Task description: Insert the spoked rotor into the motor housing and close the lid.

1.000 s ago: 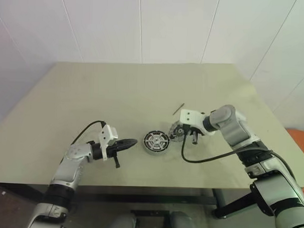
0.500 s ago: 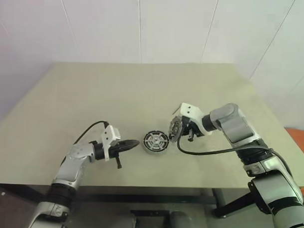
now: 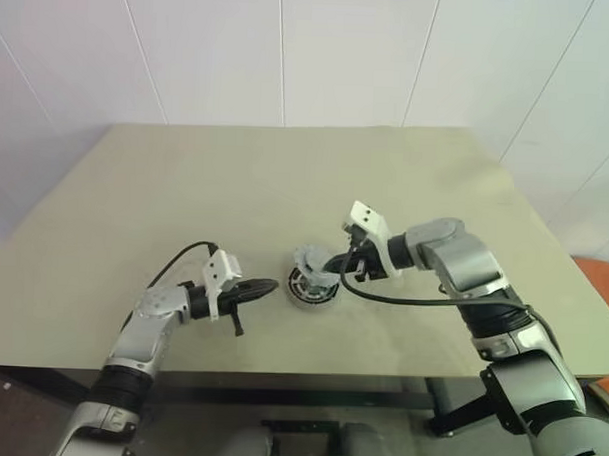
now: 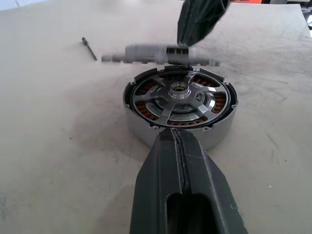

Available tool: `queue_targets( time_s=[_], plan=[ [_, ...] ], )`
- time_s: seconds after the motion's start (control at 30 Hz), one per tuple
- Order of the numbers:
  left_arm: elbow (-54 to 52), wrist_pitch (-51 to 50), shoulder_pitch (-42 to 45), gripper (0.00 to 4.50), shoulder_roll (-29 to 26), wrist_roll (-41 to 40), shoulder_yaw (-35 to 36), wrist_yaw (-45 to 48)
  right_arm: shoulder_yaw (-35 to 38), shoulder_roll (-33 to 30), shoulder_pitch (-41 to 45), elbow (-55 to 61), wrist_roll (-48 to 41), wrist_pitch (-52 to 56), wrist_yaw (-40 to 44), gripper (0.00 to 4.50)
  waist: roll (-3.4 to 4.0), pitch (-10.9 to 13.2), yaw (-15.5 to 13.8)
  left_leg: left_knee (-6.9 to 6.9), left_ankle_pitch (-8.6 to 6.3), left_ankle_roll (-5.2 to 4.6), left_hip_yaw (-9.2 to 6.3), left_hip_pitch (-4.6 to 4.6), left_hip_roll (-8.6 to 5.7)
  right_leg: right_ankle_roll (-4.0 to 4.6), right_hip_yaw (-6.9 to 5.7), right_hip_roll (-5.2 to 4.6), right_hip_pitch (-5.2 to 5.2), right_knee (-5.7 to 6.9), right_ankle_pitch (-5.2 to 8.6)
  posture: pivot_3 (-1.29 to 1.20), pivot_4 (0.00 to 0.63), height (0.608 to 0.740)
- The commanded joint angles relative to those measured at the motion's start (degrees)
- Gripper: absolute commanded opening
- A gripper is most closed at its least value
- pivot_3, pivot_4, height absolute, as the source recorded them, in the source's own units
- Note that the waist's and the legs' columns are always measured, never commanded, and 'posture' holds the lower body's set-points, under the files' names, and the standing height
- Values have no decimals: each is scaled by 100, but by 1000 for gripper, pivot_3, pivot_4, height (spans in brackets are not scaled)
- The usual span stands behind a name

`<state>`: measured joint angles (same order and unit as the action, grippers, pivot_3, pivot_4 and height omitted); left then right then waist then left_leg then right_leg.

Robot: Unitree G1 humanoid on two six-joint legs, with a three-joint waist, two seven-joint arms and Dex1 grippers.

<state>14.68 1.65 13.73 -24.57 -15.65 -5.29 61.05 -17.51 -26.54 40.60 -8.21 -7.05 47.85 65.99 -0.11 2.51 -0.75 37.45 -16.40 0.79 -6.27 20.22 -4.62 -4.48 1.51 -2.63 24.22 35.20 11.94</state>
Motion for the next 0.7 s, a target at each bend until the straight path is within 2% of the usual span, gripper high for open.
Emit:
queue_targets(
  time_s=[0.03,0.43,0.57,0.7],
  plan=[
    [-105,69,43,0,-61,-70,169,-50,72,116,-120,317,-121,31,-315,32,0,0,0,1,0,0,1,1,0,0,0,0,1,0,0,0,0,740],
    [-40,58,99,0,-90,-73,227,-68,264,818,-505,161,-162,-144,-1669,32,-4,-4,9,5,1,1,1,-3,2,2,0,4,1,8,-2,0,0,740],
    [-5,65,137,0,-77,-60,230,-71,201,666,-587,299,-198,-97,-1675,906,-10,-8,2,5,1,1,1,-3,1,2,0,4,0,7,-2,0,0,740],
    [18,73,156,0,-55,-35,234,-69,166,584,-639,372,-232,-81,-1702,2314,-9,-10,7,5,1,1,2,-7,2,2,0,4,-4,8,-2,0,0,740]
  ],
)
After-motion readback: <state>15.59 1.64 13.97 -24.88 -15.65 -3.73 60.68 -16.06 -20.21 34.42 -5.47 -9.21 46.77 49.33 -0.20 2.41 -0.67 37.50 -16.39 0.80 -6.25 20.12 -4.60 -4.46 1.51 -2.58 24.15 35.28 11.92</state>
